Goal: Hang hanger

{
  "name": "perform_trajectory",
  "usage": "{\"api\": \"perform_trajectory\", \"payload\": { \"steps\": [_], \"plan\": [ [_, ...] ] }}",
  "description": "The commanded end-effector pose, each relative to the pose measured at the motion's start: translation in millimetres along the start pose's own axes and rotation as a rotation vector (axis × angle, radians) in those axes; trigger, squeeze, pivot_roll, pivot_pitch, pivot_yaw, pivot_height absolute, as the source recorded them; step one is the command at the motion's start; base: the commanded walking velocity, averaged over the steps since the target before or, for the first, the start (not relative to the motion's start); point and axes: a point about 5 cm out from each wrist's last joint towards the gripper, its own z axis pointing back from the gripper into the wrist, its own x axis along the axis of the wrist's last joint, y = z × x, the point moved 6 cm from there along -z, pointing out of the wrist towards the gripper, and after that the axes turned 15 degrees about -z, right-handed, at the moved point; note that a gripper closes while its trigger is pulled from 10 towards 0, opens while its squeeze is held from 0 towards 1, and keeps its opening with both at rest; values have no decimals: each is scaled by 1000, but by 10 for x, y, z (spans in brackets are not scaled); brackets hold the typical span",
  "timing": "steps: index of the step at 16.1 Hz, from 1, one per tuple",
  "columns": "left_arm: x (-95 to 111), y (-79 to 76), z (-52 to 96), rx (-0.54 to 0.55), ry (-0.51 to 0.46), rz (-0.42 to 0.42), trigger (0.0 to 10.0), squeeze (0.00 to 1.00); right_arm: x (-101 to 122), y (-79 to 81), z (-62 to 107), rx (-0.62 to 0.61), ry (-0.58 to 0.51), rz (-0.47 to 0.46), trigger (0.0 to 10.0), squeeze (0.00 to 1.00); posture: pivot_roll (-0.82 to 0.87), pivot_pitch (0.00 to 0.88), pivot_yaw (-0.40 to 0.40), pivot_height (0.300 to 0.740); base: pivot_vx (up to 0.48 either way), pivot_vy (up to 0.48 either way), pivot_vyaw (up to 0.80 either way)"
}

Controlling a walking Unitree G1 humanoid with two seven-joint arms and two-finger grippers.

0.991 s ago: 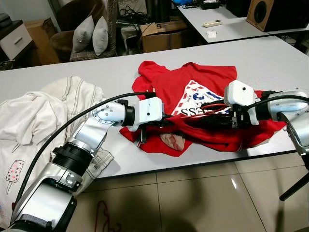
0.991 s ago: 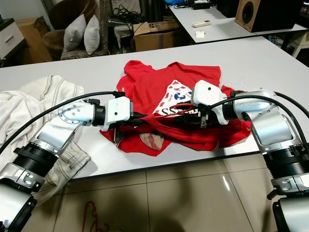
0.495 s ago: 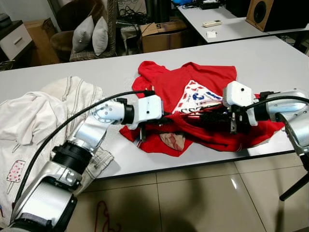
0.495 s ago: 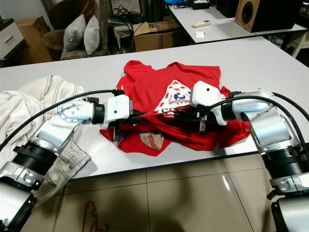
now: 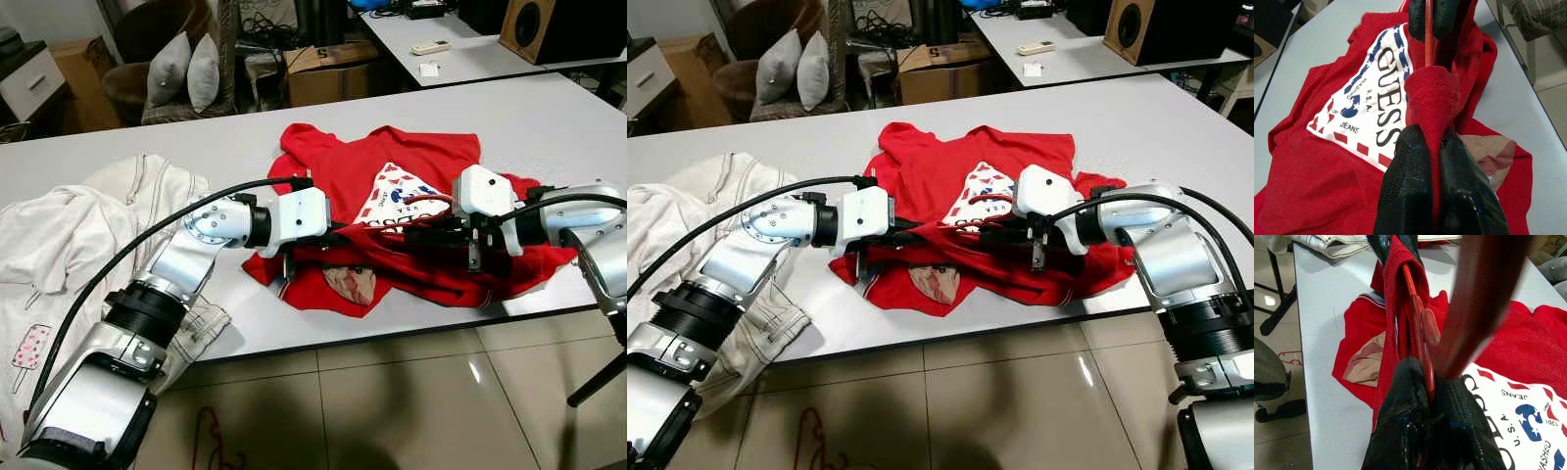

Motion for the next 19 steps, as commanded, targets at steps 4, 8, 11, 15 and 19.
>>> {"api": "perform_trajectory", "payload": {
  "steps": [4,8,11,15,19],
  "plan": [
    [14,137,22,54,-2,-1,10000,1000,76,-26,33,-16,-11,17,0,0,-98,0,128,740,0,0,0],
    [-42,230,132,94,18,-12,10000,90,94,-58,55,-26,-15,19,0,0,-96,0,126,740,0,0,0],
    [-41,318,264,119,-8,44,10000,0,95,-86,99,-41,-18,15,0,0,-93,0,126,740,0,0,0],
    [-233,418,504,169,61,69,10000,0,122,-152,207,-72,-35,5,0,0,-91,0,129,740,0,0,0],
    [-414,456,727,209,118,119,10000,0,149,-187,303,-96,-62,-9,0,0,-89,0,135,740,0,0,0]
  ]
}}
